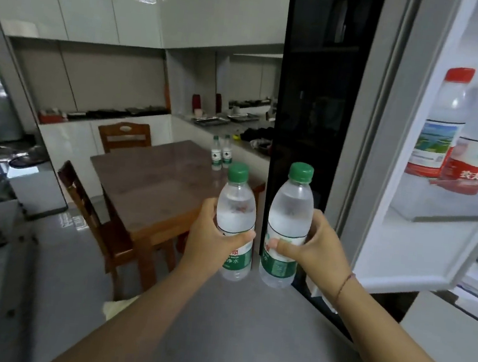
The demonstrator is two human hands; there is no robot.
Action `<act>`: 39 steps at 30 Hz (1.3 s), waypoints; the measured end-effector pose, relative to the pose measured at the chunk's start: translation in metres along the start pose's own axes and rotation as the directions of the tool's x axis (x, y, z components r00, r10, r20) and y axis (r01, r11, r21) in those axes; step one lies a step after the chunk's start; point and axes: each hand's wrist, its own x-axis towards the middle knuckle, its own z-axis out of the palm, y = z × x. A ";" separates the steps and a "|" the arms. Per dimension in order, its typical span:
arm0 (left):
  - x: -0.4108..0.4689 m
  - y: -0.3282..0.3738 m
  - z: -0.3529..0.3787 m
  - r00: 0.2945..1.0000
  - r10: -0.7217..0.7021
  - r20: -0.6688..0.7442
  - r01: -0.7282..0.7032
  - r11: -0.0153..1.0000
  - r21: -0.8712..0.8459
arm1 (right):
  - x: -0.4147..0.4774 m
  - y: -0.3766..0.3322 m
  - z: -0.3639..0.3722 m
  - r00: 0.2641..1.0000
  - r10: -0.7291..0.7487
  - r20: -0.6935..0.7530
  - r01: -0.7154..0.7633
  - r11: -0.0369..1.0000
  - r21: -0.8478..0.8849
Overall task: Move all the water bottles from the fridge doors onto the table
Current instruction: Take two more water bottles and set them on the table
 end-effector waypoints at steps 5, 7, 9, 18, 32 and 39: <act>0.054 -0.034 -0.008 0.999 -0.040 0.003 0.040 0.999 -0.023 | 0.062 0.017 0.033 1.000 0.020 0.005 -0.020 1.000 0.016; 0.083 -0.049 -0.009 0.999 -0.044 0.000 0.044 0.999 -0.028 | 0.091 0.025 0.047 0.999 0.033 0.009 -0.033 0.998 0.049; 0.113 -0.064 -0.010 0.999 -0.051 -0.001 0.051 0.999 -0.005 | 0.119 0.033 0.060 0.999 0.048 0.015 -0.049 0.995 0.088; 0.220 -0.115 -0.016 0.993 -0.090 -0.081 0.085 0.995 -0.058 | 0.248 0.069 0.117 0.996 0.090 -0.002 -0.089 0.985 0.145; 0.414 -0.209 -0.027 0.997 -0.083 -0.002 0.082 0.987 -0.138 | 0.429 0.122 0.200 0.983 0.154 -0.100 -0.138 0.979 0.152; 0.511 -0.249 -0.006 0.996 -0.089 0.032 0.091 0.993 -0.074 | 0.516 0.152 0.217 0.977 0.167 -0.133 -0.150 0.980 0.127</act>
